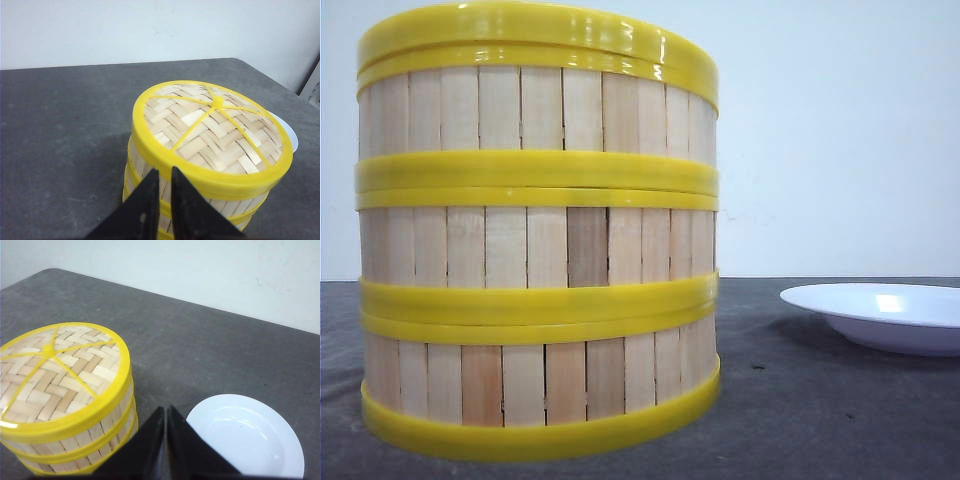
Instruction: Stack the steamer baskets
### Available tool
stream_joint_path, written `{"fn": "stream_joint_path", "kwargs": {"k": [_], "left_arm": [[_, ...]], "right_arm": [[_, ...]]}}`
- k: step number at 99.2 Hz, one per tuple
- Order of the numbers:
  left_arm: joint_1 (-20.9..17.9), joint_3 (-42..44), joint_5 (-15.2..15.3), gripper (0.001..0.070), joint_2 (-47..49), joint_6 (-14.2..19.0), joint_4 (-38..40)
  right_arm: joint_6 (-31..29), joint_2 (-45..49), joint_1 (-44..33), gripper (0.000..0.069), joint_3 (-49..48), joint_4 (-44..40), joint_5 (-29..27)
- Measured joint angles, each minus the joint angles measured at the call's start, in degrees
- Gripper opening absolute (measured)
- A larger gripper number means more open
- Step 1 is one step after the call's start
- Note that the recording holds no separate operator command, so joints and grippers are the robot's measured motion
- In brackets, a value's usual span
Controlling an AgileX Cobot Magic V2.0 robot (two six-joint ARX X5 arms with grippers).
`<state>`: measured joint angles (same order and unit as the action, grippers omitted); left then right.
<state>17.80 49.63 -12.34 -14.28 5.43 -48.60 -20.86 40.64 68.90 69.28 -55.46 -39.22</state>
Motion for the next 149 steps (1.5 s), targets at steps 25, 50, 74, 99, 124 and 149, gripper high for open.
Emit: {"fn": "stream_joint_path", "kwargs": {"k": [25,50,74,99,124,149], "left_arm": [[0.00,0.00,0.00,0.0015,0.00,0.00,0.00],[0.00,0.00,0.57,0.0015,0.00,-0.68,-0.09],[-1.99,0.00,2.34,0.0015,0.00,-5.64,-0.09],[-7.34,-5.33,6.25,0.0015,0.22,-10.51,5.70],[-14.05,-21.22,6.40,0.0015,5.03,-10.99,22.03],[-15.93,-36.76,6.45,0.0015,11.15,-11.02,32.44]], "right_arm": [[0.00,0.00,0.00,0.0004,0.00,0.00,0.00],[0.00,0.00,0.00,0.0004,0.00,0.00,0.00],[0.00,0.00,0.00,0.0004,0.00,0.00,0.00],[0.00,0.00,0.00,0.0004,0.00,0.00,0.00],[0.00,0.00,0.00,0.0004,0.00,0.00,0.00],[0.00,0.00,0.00,0.0004,0.00,0.00,0.00]]}}
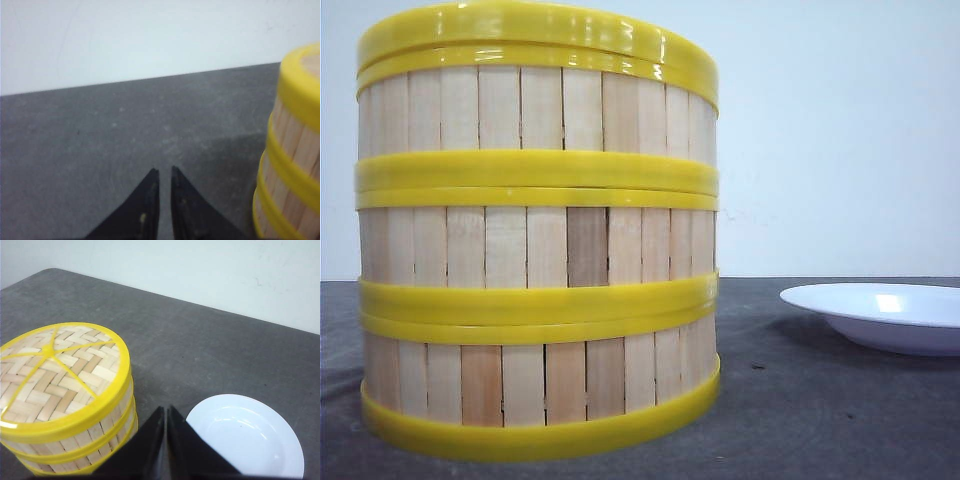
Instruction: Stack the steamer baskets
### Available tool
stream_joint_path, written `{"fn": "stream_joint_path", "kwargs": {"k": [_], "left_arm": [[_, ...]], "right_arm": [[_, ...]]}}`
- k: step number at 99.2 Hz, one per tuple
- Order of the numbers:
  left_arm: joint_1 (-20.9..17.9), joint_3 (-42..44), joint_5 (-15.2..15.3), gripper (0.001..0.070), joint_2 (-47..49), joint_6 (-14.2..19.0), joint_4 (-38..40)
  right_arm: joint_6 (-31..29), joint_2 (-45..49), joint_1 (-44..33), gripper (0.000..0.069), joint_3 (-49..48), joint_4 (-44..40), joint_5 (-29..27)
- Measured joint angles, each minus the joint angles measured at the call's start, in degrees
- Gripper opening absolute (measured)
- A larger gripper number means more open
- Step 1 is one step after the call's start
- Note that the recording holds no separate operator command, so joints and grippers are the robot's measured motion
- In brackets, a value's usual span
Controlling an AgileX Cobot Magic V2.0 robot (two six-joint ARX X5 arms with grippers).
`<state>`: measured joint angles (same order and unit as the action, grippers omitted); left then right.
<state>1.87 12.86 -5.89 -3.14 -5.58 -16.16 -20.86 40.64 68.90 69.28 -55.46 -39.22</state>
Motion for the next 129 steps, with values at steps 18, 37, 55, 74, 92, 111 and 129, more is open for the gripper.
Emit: {"fn": "stream_joint_path", "kwargs": {"k": [18,37,55,74,92,111,129], "left_arm": [[-0.37,-5.92,1.99,0.0015,2.82,0.00,1.42],[-0.74,-9.35,3.04,0.0015,2.84,0.00,1.36],[-0.74,-9.77,3.21,0.0015,2.84,0.20,2.56],[-0.74,-10.43,7.80,0.0015,2.84,2.05,4.15],[-0.74,-10.99,9.09,0.0015,2.84,3.83,5.68],[-0.74,-10.99,9.09,0.0015,2.84,3.93,5.68],[-0.74,-10.99,9.09,0.0015,2.84,4.07,5.68]], "right_arm": [[0.00,0.00,0.00,0.0004,0.00,0.00,0.00],[0.00,0.00,0.00,0.0004,0.00,0.00,0.00],[0.00,0.00,0.00,0.0004,0.00,0.00,0.00],[0.00,0.00,0.00,0.0004,0.00,-0.02,0.00],[0.00,0.00,0.00,0.0004,0.00,0.00,0.00],[0.00,0.00,0.00,0.0004,0.00,0.00,0.00],[0.00,0.00,0.00,0.0004,0.00,0.00,0.00]]}}
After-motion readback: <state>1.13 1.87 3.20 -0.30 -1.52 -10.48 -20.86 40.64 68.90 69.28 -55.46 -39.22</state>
